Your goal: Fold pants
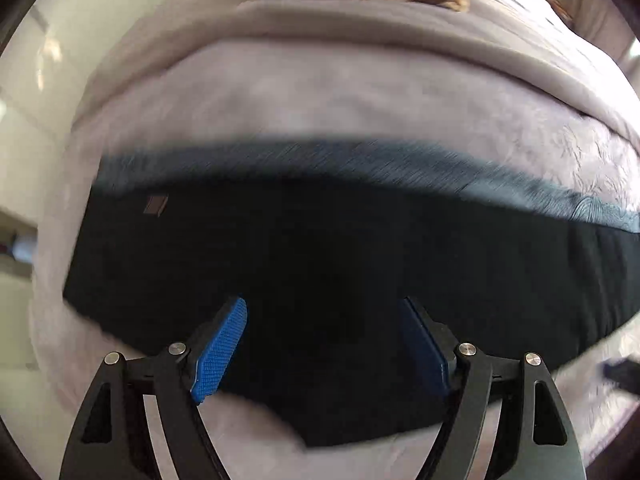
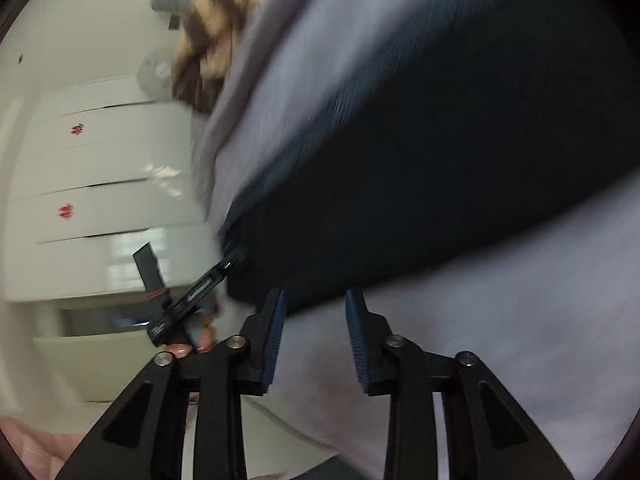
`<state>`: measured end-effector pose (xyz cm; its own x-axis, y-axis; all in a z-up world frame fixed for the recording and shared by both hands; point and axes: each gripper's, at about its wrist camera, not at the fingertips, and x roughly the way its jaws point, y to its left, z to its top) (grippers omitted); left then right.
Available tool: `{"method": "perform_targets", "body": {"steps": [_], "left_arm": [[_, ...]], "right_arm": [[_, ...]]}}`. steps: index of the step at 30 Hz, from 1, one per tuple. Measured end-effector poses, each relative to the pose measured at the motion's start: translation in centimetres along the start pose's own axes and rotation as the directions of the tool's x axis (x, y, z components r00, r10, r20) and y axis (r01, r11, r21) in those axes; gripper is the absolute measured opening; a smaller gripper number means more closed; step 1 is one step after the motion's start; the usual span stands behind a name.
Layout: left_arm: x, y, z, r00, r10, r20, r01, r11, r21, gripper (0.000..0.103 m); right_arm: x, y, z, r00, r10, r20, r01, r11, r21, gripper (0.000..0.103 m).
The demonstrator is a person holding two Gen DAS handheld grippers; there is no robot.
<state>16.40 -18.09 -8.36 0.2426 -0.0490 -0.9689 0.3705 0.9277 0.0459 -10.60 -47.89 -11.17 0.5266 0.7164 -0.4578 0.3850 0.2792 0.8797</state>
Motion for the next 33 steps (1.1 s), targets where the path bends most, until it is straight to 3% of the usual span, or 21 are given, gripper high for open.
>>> {"method": "perform_targets", "body": {"steps": [3,5,8,11,13,14,15,16,17,20,23,26,28,29,33], "left_arm": [[0.2,4.1,-2.3,0.996,-0.077,-0.039,0.074,0.994,-0.083,0.080],[1.1,6.2,-3.6,0.983,-0.153,-0.098,0.138,0.980,-0.143,0.080],[1.8,7.3,-6.3,0.955,-0.266,-0.134,0.236,0.950,-0.205,0.080],[2.6,7.9,-6.7,0.933,-0.339,-0.125,0.303,0.922,-0.241,0.080],[3.2,8.2,-8.3,0.901,-0.412,-0.136,0.362,0.887,-0.287,0.080],[3.4,8.0,-8.5,0.894,-0.426,-0.140,0.373,0.880,-0.295,0.079],[3.6,7.5,-9.1,0.898,-0.418,-0.138,0.368,0.885,-0.285,0.077],[3.3,7.0,-9.2,0.907,-0.401,-0.126,0.363,0.898,-0.247,0.064],[3.2,6.8,-9.0,0.912,-0.391,-0.122,0.359,0.906,-0.225,0.056],[1.1,6.9,-9.7,0.924,-0.374,-0.079,0.360,0.920,-0.156,0.053],[1.9,6.4,-10.1,0.938,-0.338,-0.081,0.330,0.939,-0.096,0.054],[2.5,5.2,-10.4,0.945,-0.317,-0.079,0.310,0.947,-0.085,0.060],[1.6,5.4,-10.3,0.952,-0.296,-0.076,0.289,0.953,-0.088,0.072],[0.9,5.6,-10.4,0.960,-0.273,-0.067,0.268,0.960,-0.080,0.073],[-2.2,8.2,-9.6,0.968,-0.252,-0.008,0.251,0.966,-0.063,0.073]], "right_arm": [[4.9,0.6,-1.6,0.998,0.057,-0.004,-0.057,0.998,0.028,0.038],[7.0,0.8,-2.4,0.996,0.086,0.012,-0.087,0.995,0.054,0.038],[9.7,1.6,-2.5,0.997,0.070,0.020,-0.071,0.995,0.067,0.038],[12.0,3.0,-1.6,0.998,0.055,0.036,-0.058,0.996,0.065,0.040],[12.4,3.0,-1.5,0.997,0.055,0.050,-0.058,0.996,0.064,0.040],[12.6,3.2,-1.4,0.997,0.052,0.057,-0.056,0.996,0.067,0.040],[12.8,3.3,-1.2,0.998,0.028,0.059,-0.032,0.997,0.074,0.032],[13.4,3.4,-1.5,0.998,-0.011,0.059,0.007,0.997,0.072,0.008],[13.3,4.0,-1.7,0.997,-0.050,0.059,0.046,0.997,0.061,0.007],[12.3,5.4,-2.8,0.992,-0.103,0.073,0.104,0.995,-0.002,0.007],[13.6,4.4,-3.3,0.977,-0.203,0.062,0.205,0.979,-0.019,0.007],[14.1,3.4,-3.5,0.973,-0.222,0.056,0.224,0.974,-0.036,0.007],[13.7,4.5,-3.5,0.968,-0.250,0.036,0.252,0.966,-0.054,0.020],[13.3,5.0,-3.7,0.960,-0.280,0.023,0.281,0.957,-0.076,0.025],[11.3,9.6,-4.0,0.941,-0.339,0.015,0.332,0.910,-0.247,0.025]]}}
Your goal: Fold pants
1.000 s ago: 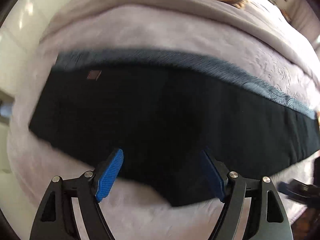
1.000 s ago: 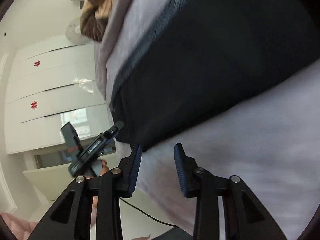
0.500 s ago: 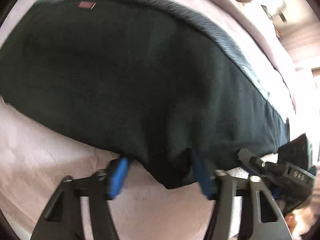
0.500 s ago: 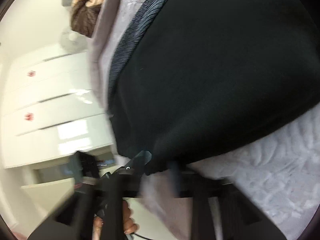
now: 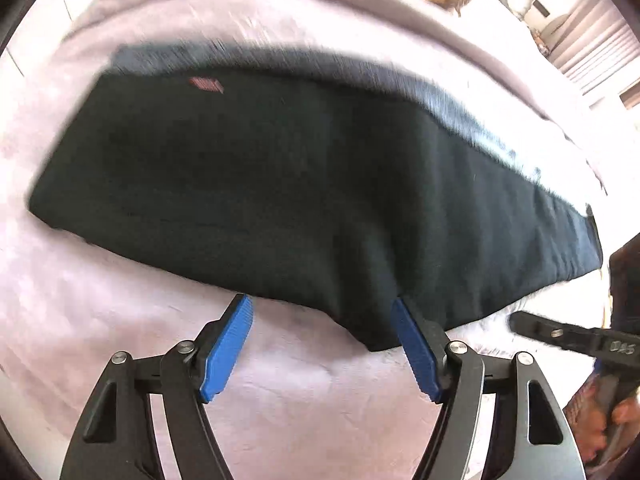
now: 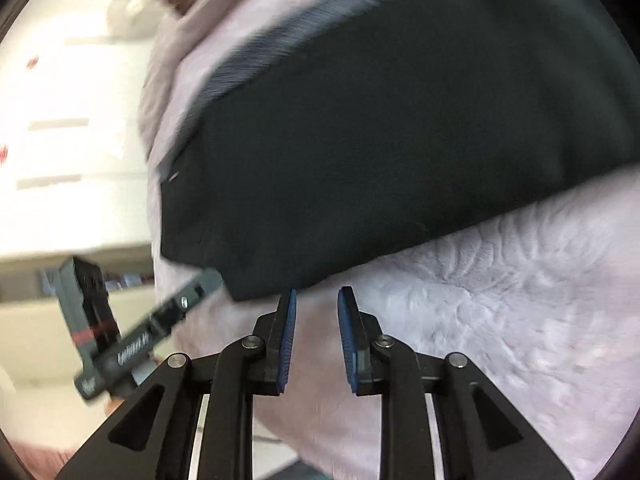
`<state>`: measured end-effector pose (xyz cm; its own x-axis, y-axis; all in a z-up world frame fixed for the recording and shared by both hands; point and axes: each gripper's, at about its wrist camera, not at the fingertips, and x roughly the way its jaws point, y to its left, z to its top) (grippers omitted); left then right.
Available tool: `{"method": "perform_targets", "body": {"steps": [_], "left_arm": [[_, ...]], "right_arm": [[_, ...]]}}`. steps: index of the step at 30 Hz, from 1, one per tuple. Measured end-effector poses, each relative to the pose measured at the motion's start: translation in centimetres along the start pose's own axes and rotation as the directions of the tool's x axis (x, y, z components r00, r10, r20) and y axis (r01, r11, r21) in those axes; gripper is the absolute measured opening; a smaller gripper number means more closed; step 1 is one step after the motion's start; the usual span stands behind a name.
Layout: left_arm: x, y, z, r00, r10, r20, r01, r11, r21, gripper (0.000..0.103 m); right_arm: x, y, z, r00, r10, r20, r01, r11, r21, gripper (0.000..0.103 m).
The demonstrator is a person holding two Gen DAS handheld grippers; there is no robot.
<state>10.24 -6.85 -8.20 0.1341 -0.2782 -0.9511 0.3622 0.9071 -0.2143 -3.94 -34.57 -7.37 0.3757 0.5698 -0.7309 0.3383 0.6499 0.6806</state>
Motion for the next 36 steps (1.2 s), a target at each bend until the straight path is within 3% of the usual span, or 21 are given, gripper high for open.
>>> {"method": "perform_targets", "body": {"steps": [2,4,7,11,12,16,20,24,26,27,28,29,32,34,36], "left_arm": [[-1.9,1.7,0.9,0.998,0.024,0.050,-0.024,1.000,-0.001,0.073],[-2.8,2.9,3.2,0.993,0.061,0.099,-0.060,0.998,-0.014,0.073],[-3.5,6.8,5.5,0.978,0.145,0.150,-0.138,0.989,-0.056,0.073],[-2.4,12.2,7.0,0.968,0.199,0.156,-0.179,0.975,-0.135,0.073],[-0.5,11.3,7.4,0.965,0.216,0.147,-0.196,0.971,-0.141,0.073],[1.9,13.2,7.4,0.959,0.251,0.128,-0.229,0.959,-0.165,0.073],[2.1,13.6,6.8,0.960,0.231,0.157,-0.208,0.966,-0.151,0.073],[2.1,13.5,6.4,0.958,0.221,0.183,-0.196,0.970,-0.145,0.073],[1.9,13.6,5.9,0.958,0.213,0.192,-0.186,0.971,-0.149,0.073],[1.6,14.0,5.6,0.958,0.212,0.195,-0.185,0.972,-0.148,0.073],[1.4,13.9,5.4,0.957,0.215,0.195,-0.189,0.971,-0.146,0.073],[1.2,13.9,5.3,0.957,0.219,0.192,-0.193,0.970,-0.148,0.073],[0.8,14.6,4.9,0.959,0.210,0.193,-0.176,0.969,-0.176,0.073],[1.1,14.7,4.7,0.955,0.229,0.186,-0.198,0.965,-0.171,0.074],[1.3,14.4,4.9,0.951,0.246,0.187,-0.220,0.964,-0.148,0.074]], "right_arm": [[-1.3,3.2,1.8,1.000,-0.013,0.016,0.015,0.992,-0.128,0.026],[-1.4,6.7,4.4,1.000,0.012,0.007,-0.010,0.970,-0.241,0.035],[1.2,12.8,9.3,0.998,0.045,-0.036,-0.055,0.918,-0.393,0.036],[8.8,20.6,15.2,0.989,0.011,-0.149,-0.094,0.821,-0.563,0.039],[11.0,22.3,16.1,0.986,-0.012,-0.165,-0.090,0.800,-0.593,0.039],[19.1,28.2,17.2,0.970,-0.129,-0.208,-0.064,0.687,-0.724,0.039],[25.9,31.1,17.9,0.948,-0.254,-0.192,-0.009,0.580,-0.814,0.039],[28.5,30.5,18.5,0.918,-0.309,-0.248,-0.027,0.577,-0.816,0.038],[29.1,30.2,18.5,0.900,-0.336,-0.279,-0.042,0.570,-0.821,0.029],[29.3,30.1,18.5,0.892,-0.353,-0.283,-0.038,0.566,-0.824,0.013],[29.3,30.1,18.6,0.890,-0.347,-0.295,-0.048,0.573,-0.818,0.005],[28.6,30.4,18.5,0.894,-0.317,-0.317,-0.079,0.585,-0.807,0.005],[27.5,32.2,17.4,0.903,-0.263,-0.340,-0.154,0.541,-0.827,0.004],[28.6,32.2,17.6,0.910,-0.290,-0.297,-0.107,0.528,-0.843,0.004],[30.8,31.0,18.3,0.910,-0.348,-0.226,-0.004,0.537,-0.843,0.004]]}}
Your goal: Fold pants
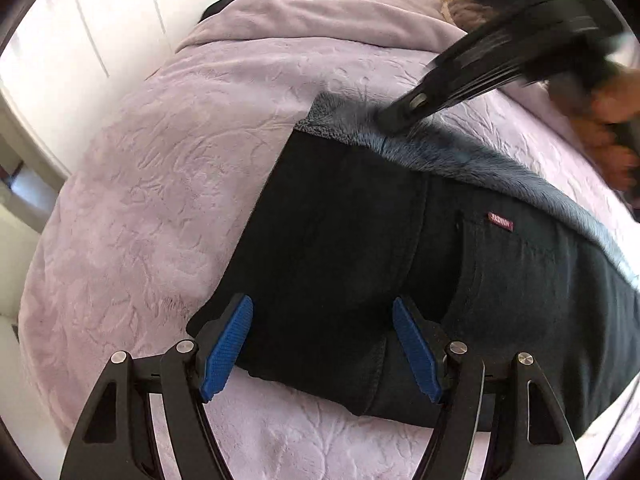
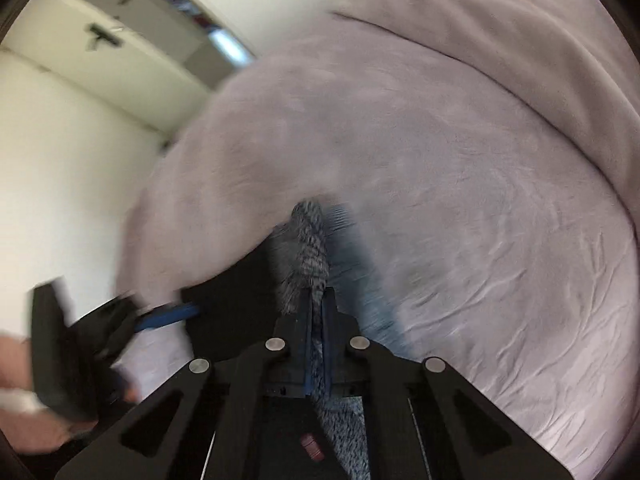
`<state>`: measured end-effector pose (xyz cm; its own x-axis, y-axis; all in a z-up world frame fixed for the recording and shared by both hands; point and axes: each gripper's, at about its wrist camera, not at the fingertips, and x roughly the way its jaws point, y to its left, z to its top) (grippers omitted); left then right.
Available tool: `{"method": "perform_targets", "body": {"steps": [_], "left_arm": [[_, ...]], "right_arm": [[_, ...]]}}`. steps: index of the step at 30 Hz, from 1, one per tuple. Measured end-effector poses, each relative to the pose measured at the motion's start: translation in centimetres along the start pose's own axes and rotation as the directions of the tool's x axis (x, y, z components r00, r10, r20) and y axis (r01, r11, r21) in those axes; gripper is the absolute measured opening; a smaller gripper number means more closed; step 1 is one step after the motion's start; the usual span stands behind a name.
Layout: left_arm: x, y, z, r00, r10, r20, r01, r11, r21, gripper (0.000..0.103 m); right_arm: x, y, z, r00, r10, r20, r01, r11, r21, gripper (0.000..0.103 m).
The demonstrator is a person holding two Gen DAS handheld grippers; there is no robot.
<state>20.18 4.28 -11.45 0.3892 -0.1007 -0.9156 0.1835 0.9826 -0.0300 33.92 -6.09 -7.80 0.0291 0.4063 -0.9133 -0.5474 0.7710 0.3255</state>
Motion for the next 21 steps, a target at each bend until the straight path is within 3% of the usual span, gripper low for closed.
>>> {"method": "perform_targets", "body": {"steps": [2,5,9,12,15,16,17,20,21], "left_arm": [[-0.3,-0.6,0.7,1.000,0.021,-0.014,-0.021,0.999,0.024,0.074],[-1.4,-0.7,2.6,1.000,-0.020,-0.004,0.021,1.000,0.014,0.074],[-1.8,-2.2,5.7,0.998,-0.057,0.024,0.056,0.997,0.052,0.074],[0.5,-4.0,7.6,0.999,-0.046,0.011,0.045,0.994,0.096,0.074],[3.9,-5.4,8.4,1.000,0.008,-0.022,-0.006,0.995,0.104,0.074],[4.4,-5.6,8.6,1.000,0.022,-0.015,-0.021,0.994,0.106,0.079],[4.6,-5.8,8.7,0.999,0.048,0.001,-0.048,0.993,0.112,0.085],[4.8,-5.5,9.2,0.999,0.053,-0.002,-0.052,0.994,0.092,0.086],[4.5,-5.4,9.3,0.998,0.063,-0.006,-0.062,0.994,0.086,0.085]], "right_arm": [[1.6,-1.1,-0.4,1.000,0.006,-0.010,-0.005,0.996,0.085,0.004],[-1.7,-1.9,-2.1,0.995,0.011,0.102,-0.029,0.984,0.176,0.016],[-7.6,-3.7,-8.2,0.987,-0.038,0.156,-0.016,0.943,0.332,0.018],[-8.9,-4.1,-15.1,0.986,-0.003,0.165,-0.071,0.896,0.439,0.018],[-6.8,-4.1,-18.7,0.990,-0.085,0.117,0.016,0.868,0.497,0.014],[-6.0,-4.8,-19.5,0.984,-0.086,0.155,-0.007,0.857,0.516,0.010],[-5.8,-5.5,-19.8,0.976,-0.100,0.195,-0.021,0.843,0.537,0.007],[-7.1,-6.8,-20.2,0.939,-0.226,0.259,0.023,0.793,0.609,0.006],[-7.7,-7.3,-20.5,0.926,-0.299,0.229,0.089,0.765,0.638,0.014]]}}
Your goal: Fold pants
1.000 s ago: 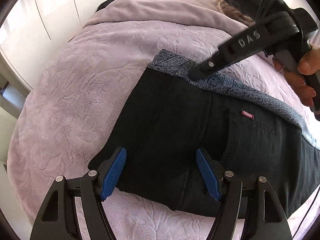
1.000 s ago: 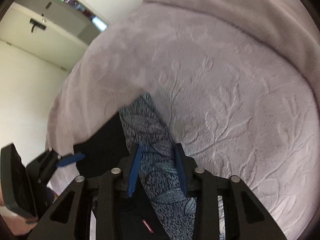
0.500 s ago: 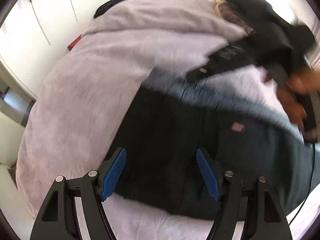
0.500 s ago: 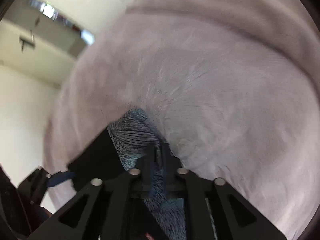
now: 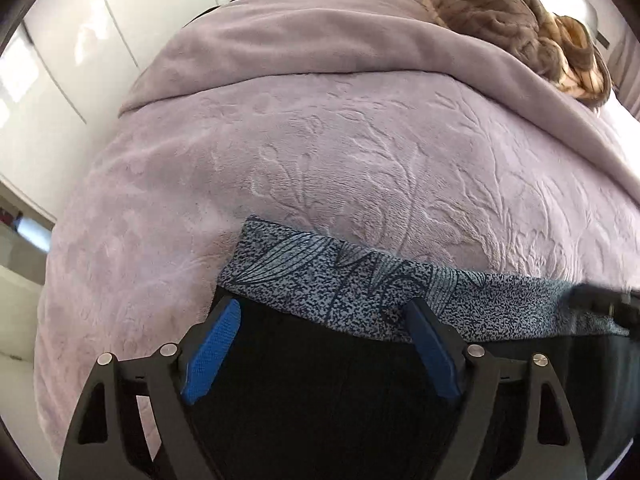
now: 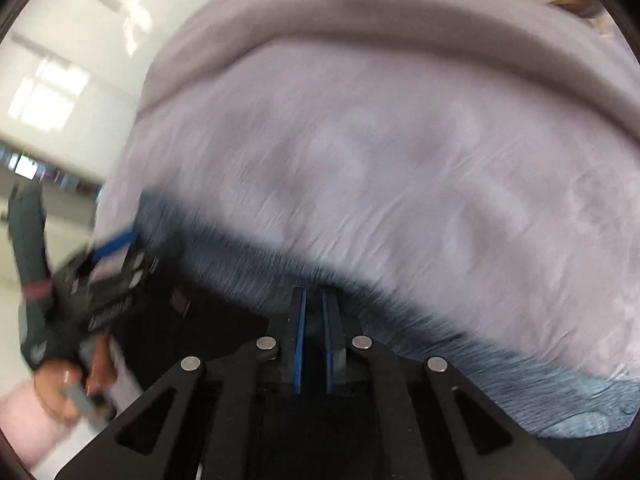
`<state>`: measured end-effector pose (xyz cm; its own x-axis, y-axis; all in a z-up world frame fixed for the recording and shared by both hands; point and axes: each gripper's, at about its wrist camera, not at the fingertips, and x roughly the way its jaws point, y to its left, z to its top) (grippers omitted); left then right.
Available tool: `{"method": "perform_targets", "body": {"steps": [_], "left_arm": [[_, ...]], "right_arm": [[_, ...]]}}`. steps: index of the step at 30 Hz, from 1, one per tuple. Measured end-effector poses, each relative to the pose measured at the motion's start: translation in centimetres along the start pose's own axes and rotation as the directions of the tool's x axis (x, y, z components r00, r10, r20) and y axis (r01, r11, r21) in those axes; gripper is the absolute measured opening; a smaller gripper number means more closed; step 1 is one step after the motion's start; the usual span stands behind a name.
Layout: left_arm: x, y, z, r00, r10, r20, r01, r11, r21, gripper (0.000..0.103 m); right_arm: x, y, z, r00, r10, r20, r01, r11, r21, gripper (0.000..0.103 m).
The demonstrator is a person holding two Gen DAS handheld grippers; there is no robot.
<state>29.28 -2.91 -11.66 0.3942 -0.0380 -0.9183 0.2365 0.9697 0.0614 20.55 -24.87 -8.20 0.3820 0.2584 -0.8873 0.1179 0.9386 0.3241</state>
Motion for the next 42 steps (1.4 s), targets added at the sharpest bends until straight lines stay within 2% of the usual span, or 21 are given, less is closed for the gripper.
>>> {"method": "perform_targets", "body": {"steps": [1,2,4,6,9,10,12,14,15,16,19,21,23,24,25,27,32,35,42], "left_arm": [[-0.5,0.0,-0.1,1.000,0.014,-0.003,-0.014,1.000,0.006,0.085],[-0.7,-0.1,0.1,1.000,0.021,-0.003,-0.021,1.000,0.013,0.085],[-2.7,-0.8,-0.5,1.000,0.014,0.011,-0.014,0.999,0.039,0.085],[-4.5,-2.3,-1.3,1.000,-0.013,0.022,0.012,0.997,0.072,0.085],[-6.7,-6.7,-3.8,0.995,-0.099,-0.007,0.099,0.984,0.146,0.085],[-7.3,-9.3,-5.2,0.990,-0.139,-0.024,0.141,0.971,0.192,0.085],[-8.1,-13.0,-7.5,0.983,-0.179,-0.043,0.184,0.946,0.267,0.085],[-7.5,-15.9,-9.3,0.982,-0.174,-0.066,0.187,0.928,0.323,0.085],[-6.6,-17.1,-10.4,0.988,-0.136,-0.073,0.153,0.926,0.345,0.085],[-5.8,-17.4,-11.0,0.991,-0.107,-0.075,0.127,0.929,0.349,0.086],[-5.6,-16.8,-11.2,0.989,-0.107,-0.098,0.134,0.933,0.334,0.086],[-6.1,-16.3,-11.1,0.990,-0.073,-0.122,0.111,0.934,0.341,0.086],[-6.9,-16.0,-11.0,0.991,-0.049,-0.128,0.091,0.935,0.343,0.086],[-7.5,-16.0,-11.0,0.991,-0.045,-0.129,0.087,0.935,0.344,0.086],[-8.4,-16.3,-11.1,0.991,-0.042,-0.130,0.085,0.934,0.348,0.086],[-9.4,-17.2,-11.3,0.990,-0.038,-0.138,0.086,0.929,0.360,0.086],[-12.2,-22.1,-12.7,0.981,-0.068,-0.182,0.137,0.907,0.398,0.086],[-13.7,-25.0,-14.0,0.975,-0.100,-0.200,0.179,0.885,0.430,0.086],[-15.5,-33.3,-15.1,0.962,-0.125,-0.242,0.232,0.841,0.489,0.086]], "right_arm": [[-0.4,-1.1,0.3,0.998,-0.064,0.006,0.064,0.998,0.014,0.019],[-1.1,-1.9,0.1,0.997,-0.081,0.006,0.081,0.996,0.038,0.019],[-3.6,-4.0,-1.1,1.000,0.007,0.005,-0.007,0.993,0.114,0.020],[-6.0,-5.0,-3.1,1.000,0.017,0.015,-0.018,0.993,0.114,0.021],[-9.0,-7.1,-7.7,1.000,-0.002,-0.002,0.002,0.990,0.138,0.022],[-10.3,-8.7,-8.3,1.000,-0.021,-0.005,0.022,0.989,0.146,0.022],[-10.4,-9.7,-10.7,0.997,-0.080,-0.002,0.079,0.986,0.150,0.022],[-10.5,-11.5,-12.9,0.991,-0.134,-0.025,0.137,0.977,0.166,0.022],[-9.9,-12.6,-14.2,0.985,-0.167,-0.050,0.173,0.971,0.166,0.021],[-10.1,-13.4,-15.0,0.985,-0.169,-0.040,0.174,0.972,0.161,0.021],[-12.1,-15.3,-16.7,0.985,-0.171,-0.006,0.168,0.966,0.195,0.021],[-13.5,-16.8,-17.4,0.983,-0.184,-0.006,0.180,0.953,0.242,0.021],[-15.2,-18.7,-18.4,0.990,-0.143,-0.006,0.137,0.939,0.316,0.023],[-16.3,-19.4,-18.9,0.992,-0.122,0.004,0.113,0.930,0.350,0.029],[-16.9,-19.5,-19.3,0.993,-0.114,0.009,0.103,0.925,0.365,0.040],[-18.2,-19.9,-20.4,0.995,-0.103,0.012,0.090,0.912,0.400,0.057],[-20.1,-20.4,-23.5,0.998,-0.061,0.010,0.049,0.881,0.470,0.058],[-20.9,-21.3,-25.5,0.999,-0.038,0.016,0.024,0.852,0.523,0.058],[-23.7,-25.4,-29.7,0.999,-0.027,0.040,-0.003,0.794,0.608,0.058]]}}
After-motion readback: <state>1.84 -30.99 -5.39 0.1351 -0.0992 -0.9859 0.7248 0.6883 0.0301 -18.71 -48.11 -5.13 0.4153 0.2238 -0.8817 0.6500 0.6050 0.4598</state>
